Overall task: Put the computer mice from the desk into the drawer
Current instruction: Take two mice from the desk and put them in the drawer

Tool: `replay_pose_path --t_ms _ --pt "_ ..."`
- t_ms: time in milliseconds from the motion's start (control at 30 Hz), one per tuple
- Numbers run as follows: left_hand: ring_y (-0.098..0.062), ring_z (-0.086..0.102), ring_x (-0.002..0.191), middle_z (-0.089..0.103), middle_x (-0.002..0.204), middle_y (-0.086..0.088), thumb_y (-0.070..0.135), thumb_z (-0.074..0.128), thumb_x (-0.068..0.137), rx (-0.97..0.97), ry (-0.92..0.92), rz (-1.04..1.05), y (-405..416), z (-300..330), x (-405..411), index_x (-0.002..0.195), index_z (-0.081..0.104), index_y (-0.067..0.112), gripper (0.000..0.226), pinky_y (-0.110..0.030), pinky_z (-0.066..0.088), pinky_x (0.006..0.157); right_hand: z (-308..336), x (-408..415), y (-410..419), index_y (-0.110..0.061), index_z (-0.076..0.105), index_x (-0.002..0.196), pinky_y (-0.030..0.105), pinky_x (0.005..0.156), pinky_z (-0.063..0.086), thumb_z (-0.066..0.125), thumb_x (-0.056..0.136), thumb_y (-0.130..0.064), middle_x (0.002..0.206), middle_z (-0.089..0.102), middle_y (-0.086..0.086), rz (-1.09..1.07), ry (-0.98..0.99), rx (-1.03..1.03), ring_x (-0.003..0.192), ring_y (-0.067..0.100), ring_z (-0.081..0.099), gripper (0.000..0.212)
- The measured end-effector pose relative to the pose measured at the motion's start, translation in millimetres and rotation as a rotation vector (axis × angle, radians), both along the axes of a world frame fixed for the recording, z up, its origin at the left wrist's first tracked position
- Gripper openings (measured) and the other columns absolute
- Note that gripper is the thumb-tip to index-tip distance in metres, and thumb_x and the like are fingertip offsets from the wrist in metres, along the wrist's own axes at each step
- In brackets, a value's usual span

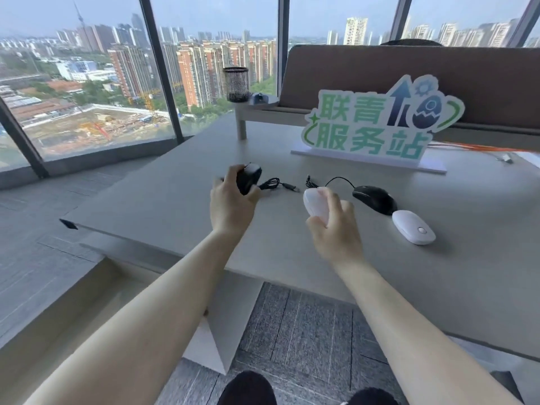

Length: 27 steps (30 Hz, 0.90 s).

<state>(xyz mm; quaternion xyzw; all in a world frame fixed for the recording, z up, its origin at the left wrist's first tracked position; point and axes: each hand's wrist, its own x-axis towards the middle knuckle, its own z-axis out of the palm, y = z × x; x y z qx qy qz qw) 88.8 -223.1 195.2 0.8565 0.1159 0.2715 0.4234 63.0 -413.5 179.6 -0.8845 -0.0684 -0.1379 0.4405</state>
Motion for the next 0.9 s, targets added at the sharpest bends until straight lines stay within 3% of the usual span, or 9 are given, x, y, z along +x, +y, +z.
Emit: replay_pose_path --t_ms 133,233,333,467,533,600,667,833,900 --pt "-0.025 0.056 0.095 0.048 0.111 -0.003 0.026 0.059 0.082 -0.019 -0.219 0.034 50.9 53.5 -43.2 0.128 0.050 0.029 0.047 -0.033 0.048 0.080 34.1 -33.8 56.3 -0.033 0.045 0.130 0.023 0.068 0.036 0.052 0.084 -0.025 0.124 0.049 0.006 0.159 -0.121 0.166 0.089 0.008 0.045 0.047" --pt "-0.022 0.058 0.098 0.057 0.119 -0.006 0.030 0.060 0.078 0.008 -0.299 0.084 92.7 82.6 -77.3 0.127 0.052 0.027 0.049 -0.030 0.045 0.076 48.7 -60.5 96.0 -0.033 0.048 0.125 0.017 0.062 0.037 0.056 0.084 -0.018 0.119 0.052 0.003 0.253 -0.117 0.289 0.087 -0.002 0.051 0.044" --pt "-0.022 0.059 0.098 0.061 0.118 -0.008 0.032 0.060 0.076 0.044 -0.275 0.104 130.1 91.3 -115.5 0.123 0.054 0.030 0.047 -0.026 0.043 0.071 49.7 -85.6 131.5 -0.031 0.047 0.126 0.010 0.058 0.039 0.058 0.086 -0.016 0.118 0.053 0.002 0.334 -0.081 0.353 0.087 0.000 0.054 0.044" --pt "-0.024 0.060 0.096 0.062 0.114 -0.010 0.032 0.059 0.073 0.062 -0.180 0.151 177.0 58.3 -162.5 0.121 0.055 0.033 0.049 -0.024 0.044 0.068 30.3 -110.2 179.0 -0.027 0.045 0.125 0.008 0.058 0.044 0.059 0.089 -0.016 0.121 0.051 0.003 0.445 0.014 0.357 0.090 0.000 0.053 0.041" --pt "-0.025 0.061 0.098 0.065 0.114 -0.008 0.032 0.059 0.072 0.041 -0.133 0.203 199.4 28.2 -181.6 0.121 0.055 0.029 0.049 -0.030 0.048 0.075 9.1 -117.6 203.6 -0.030 0.043 0.124 0.012 0.064 0.043 0.059 0.090 -0.020 0.122 0.049 0.003 0.506 0.101 0.289 0.092 0.004 0.053 0.039" --pt "-0.025 0.061 0.101 0.066 0.113 -0.006 0.030 0.060 0.073 0.019 -0.065 0.275 220.5 -7.3 -196.8 0.122 0.056 0.029 0.049 -0.036 0.050 0.084 -18.4 -122.1 229.7 -0.033 0.042 0.123 0.031 0.076 0.047 0.057 0.088 -0.027 0.125 0.048 0.006 0.535 0.190 0.164 0.099 0.020 0.054 0.039" --pt "-0.024 0.059 0.105 0.065 0.115 -0.005 0.031 0.059 0.074 -0.038 0.026 0.326 238.8 -44.2 -208.5 0.123 0.055 0.029 0.049 -0.041 0.049 0.092 -47.6 -125.3 256.2 -0.032 0.040 0.130 0.041 0.087 0.049 0.053 0.087 -0.029 0.127 0.045 0.009 0.541 0.294 -0.012 0.104 0.028 0.053 0.045" --pt "-0.025 0.055 0.109 0.057 0.115 -0.009 0.025 0.062 0.078 -0.119 0.251 0.338 269.3 -123.4 -216.3 0.126 0.055 0.025 0.049 -0.032 0.043 0.093 -114.0 -122.9 321.5 -0.021 0.037 0.136 0.042 0.094 0.044 0.030 0.082 -0.048 0.136 0.044 0.015 0.564 0.399 -0.471 0.115 0.038 0.049 0.061" --pt "-0.025 0.052 0.111 0.051 0.115 -0.007 0.025 0.063 0.081 -0.123 0.366 0.332 274.5 -151.8 -214.3 0.128 0.053 0.029 0.049 -0.028 0.040 0.092 -136.7 -116.4 337.9 -0.020 0.033 0.137 0.042 0.093 0.042 0.040 0.090 -0.043 0.135 0.042 0.017 0.564 0.401 -0.659 0.115 0.038 0.050 0.053"
